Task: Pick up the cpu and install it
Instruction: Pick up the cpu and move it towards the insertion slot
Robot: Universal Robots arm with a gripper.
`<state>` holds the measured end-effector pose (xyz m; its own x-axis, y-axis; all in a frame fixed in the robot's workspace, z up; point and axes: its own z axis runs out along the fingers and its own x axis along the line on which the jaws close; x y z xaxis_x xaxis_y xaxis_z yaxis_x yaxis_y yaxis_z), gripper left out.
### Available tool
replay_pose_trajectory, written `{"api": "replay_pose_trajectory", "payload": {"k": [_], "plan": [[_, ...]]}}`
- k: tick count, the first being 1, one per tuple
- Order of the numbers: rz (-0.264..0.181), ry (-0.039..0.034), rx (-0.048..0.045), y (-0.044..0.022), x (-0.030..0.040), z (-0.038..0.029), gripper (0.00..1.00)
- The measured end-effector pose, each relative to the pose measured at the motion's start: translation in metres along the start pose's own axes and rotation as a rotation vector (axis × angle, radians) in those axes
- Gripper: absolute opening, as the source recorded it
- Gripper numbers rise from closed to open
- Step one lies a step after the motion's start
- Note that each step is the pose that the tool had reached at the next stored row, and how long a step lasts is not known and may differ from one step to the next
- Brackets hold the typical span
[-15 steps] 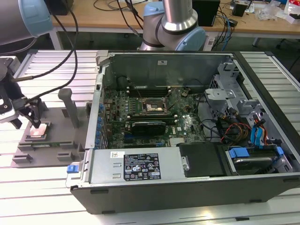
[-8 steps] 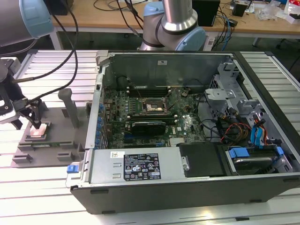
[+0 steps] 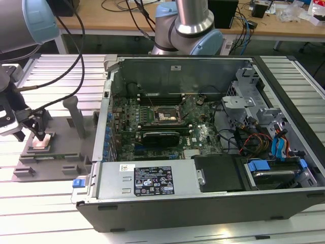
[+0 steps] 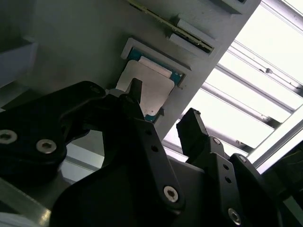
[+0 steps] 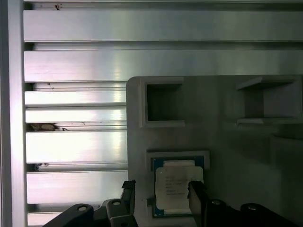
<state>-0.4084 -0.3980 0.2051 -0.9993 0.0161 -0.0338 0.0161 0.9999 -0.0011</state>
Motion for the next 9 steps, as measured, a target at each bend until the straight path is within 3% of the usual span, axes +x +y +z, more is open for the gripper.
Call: {"api": "replay_pose_trajectory", "payload": {"k": [9], "plan": [[0.0, -0.0001, 0.0005, 0.0, -0.0015, 0.0071, 0.57]]}}
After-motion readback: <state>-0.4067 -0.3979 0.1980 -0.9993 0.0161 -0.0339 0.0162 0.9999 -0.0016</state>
